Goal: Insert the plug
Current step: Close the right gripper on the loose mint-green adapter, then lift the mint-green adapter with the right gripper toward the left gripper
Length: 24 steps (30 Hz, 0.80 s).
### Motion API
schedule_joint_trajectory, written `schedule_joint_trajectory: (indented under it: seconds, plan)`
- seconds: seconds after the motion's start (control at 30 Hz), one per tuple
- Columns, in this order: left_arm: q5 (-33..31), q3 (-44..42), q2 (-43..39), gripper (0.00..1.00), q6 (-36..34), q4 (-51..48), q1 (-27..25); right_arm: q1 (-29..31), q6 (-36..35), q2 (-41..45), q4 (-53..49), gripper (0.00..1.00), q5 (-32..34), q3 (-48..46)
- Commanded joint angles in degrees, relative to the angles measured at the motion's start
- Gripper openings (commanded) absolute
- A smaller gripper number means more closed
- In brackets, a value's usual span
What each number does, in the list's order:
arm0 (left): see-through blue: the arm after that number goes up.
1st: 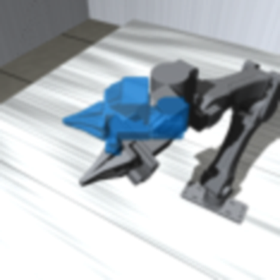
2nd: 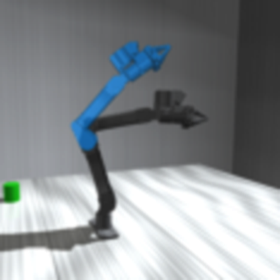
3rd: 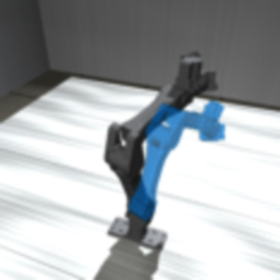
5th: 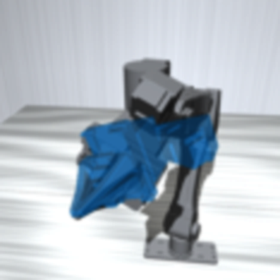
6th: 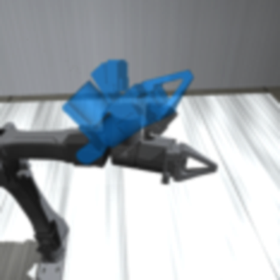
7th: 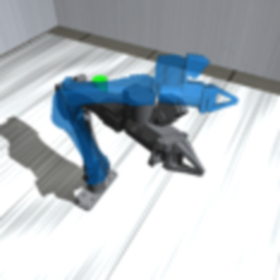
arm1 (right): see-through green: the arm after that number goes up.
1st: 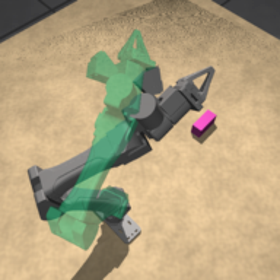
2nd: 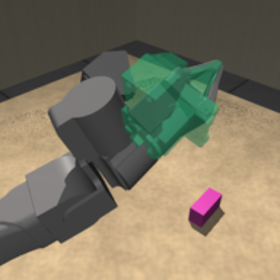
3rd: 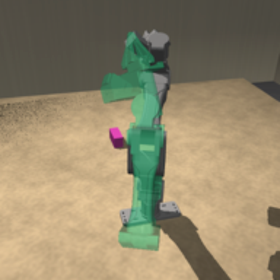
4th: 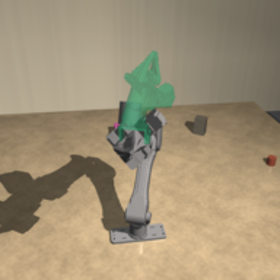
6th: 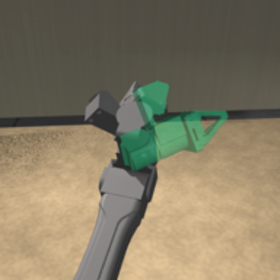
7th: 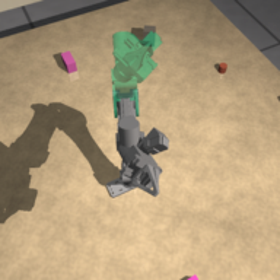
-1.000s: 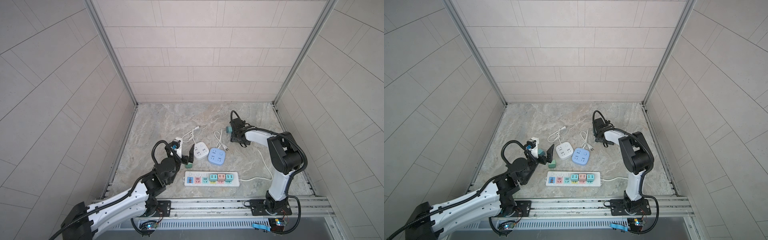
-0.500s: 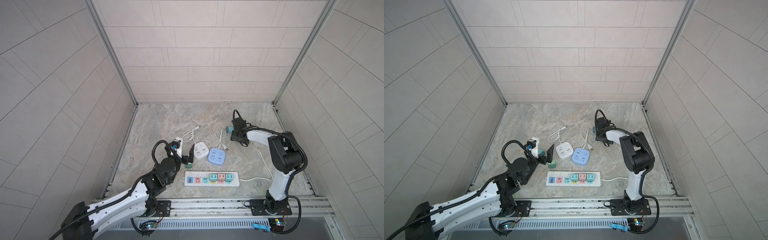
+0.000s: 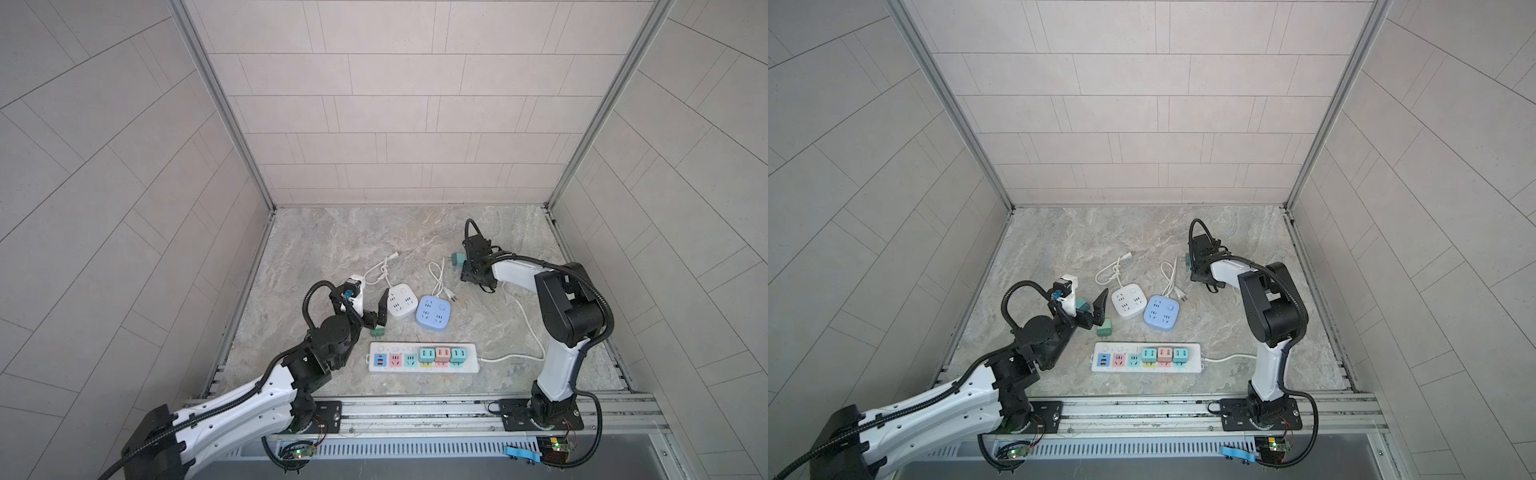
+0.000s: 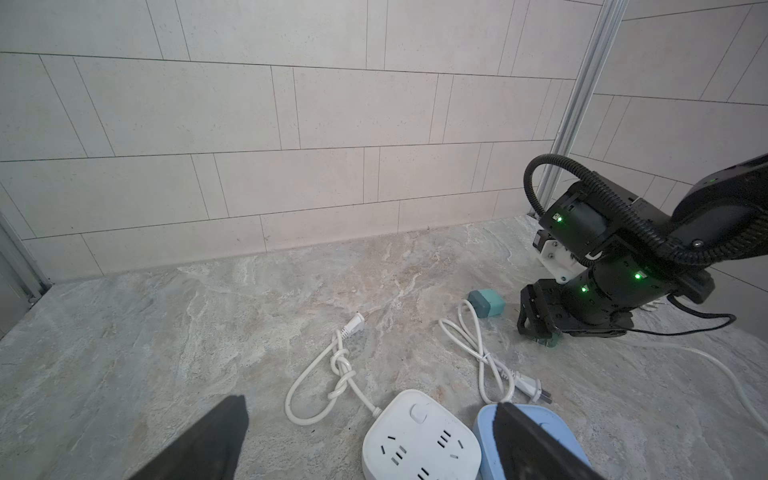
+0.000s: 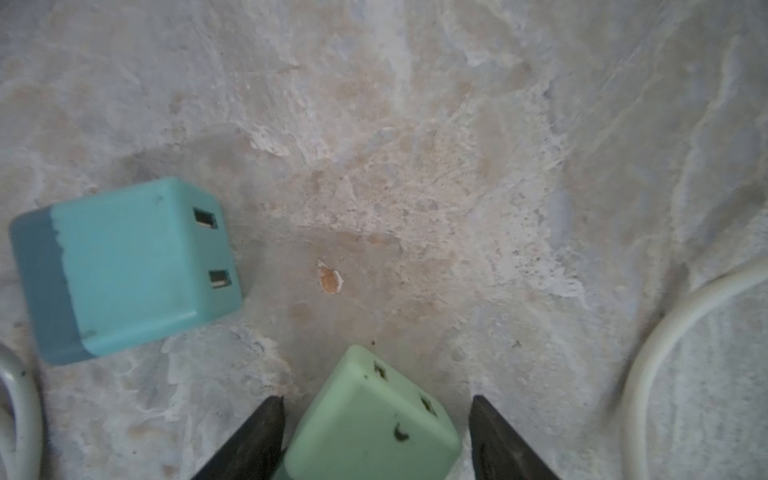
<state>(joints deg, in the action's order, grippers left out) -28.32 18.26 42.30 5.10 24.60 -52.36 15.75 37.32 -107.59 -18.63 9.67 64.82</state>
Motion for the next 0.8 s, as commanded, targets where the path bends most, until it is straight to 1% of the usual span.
schedule_joint_trajectory:
  seconds: [0.0, 0.13, 0.27, 0.37, 0.47, 0.6, 0.77]
  plan:
    - [-0.1, -0.6, -1.2, 1.00, 0.3, -0.3, 0.2, 0.1, -0.2, 1.1, -2.9, 0.71, 2.2, -2.5]
    - [-0.4, -1.0, -1.2, 1.00, 0.4, 0.0, 0.2, 0.0, -0.5, 1.7, -2.1, 0.64, 2.1, -3.6]
    - [-0.3, -0.7, -0.6, 1.00, 0.2, 0.0, 0.2, 0.0, -1.0, 1.0, -2.1, 0.50, 1.7, -3.0]
    - [-0.1, -0.7, -0.8, 1.00, 0.3, -0.2, 0.2, -0.1, -1.1, 0.4, -2.7, 0.50, 1.6, -1.9]
    - [-0.1, -0.8, -0.9, 1.00, 0.3, -0.2, 0.2, -0.2, -1.2, -0.3, -3.3, 0.55, 1.5, -1.1]
    - [-0.2, -0.7, -0.6, 1.00, 0.3, -0.1, 0.2, -0.2, -1.8, -1.0, -3.6, 0.58, 1.4, -0.1]
    - [0.1, -0.7, -1.1, 1.00, 0.5, -0.3, 0.2, -0.3, -2.0, -1.5, -4.2, 0.57, 1.4, 0.7]
